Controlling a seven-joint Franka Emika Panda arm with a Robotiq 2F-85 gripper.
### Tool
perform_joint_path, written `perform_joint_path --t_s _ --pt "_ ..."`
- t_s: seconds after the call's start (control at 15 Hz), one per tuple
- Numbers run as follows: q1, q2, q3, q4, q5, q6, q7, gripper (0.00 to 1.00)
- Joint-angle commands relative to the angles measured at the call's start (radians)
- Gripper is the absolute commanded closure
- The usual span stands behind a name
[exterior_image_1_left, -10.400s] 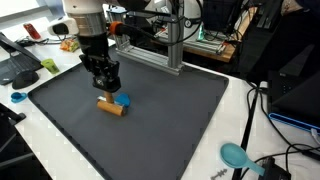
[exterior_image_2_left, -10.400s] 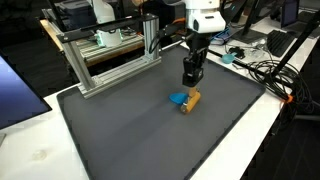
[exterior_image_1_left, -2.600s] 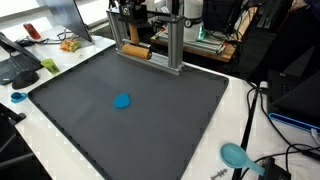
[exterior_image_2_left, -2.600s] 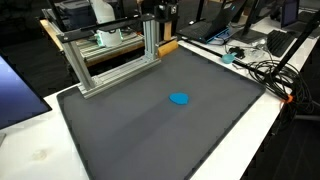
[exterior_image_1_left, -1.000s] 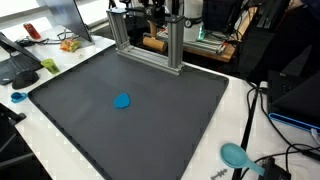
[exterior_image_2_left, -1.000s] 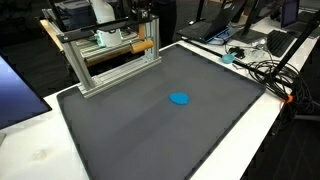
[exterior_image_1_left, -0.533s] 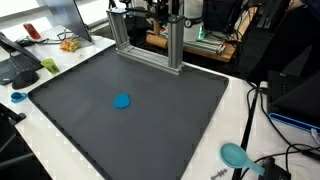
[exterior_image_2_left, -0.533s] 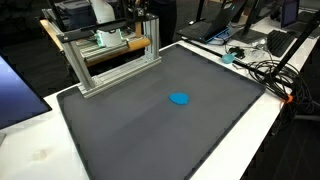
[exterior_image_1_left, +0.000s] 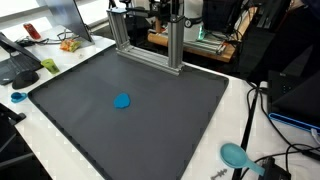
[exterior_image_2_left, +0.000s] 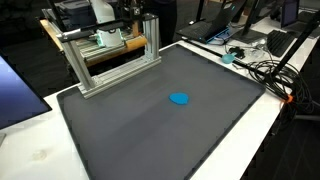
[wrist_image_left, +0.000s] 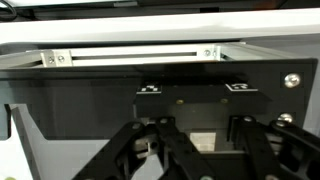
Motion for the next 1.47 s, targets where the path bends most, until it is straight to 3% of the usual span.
perform_joint_path --t_s 0.0,0.13,0.27,0.8,1.33,1.4 --pt "0.024 -0.065 -0.013 -0.048 0.021 0.014 -0.053 0.21" --pt "0.026 -0.072 -0.008 -0.044 0.014 0.022 -0.059 0.07" --pt "0.020 -0.073 0.004 -0.033 -0.006 0.015 -0.050 0.00" --pt "0.005 -0.070 0.026 0.048 -0.035 0.018 -0.005 0.00" --pt "0.007 0.227 0.049 0.354 -0.036 0.058 0.034 0.00" --pt "0.014 0.116 0.026 0.267 -0.023 0.052 -0.004 0.00"
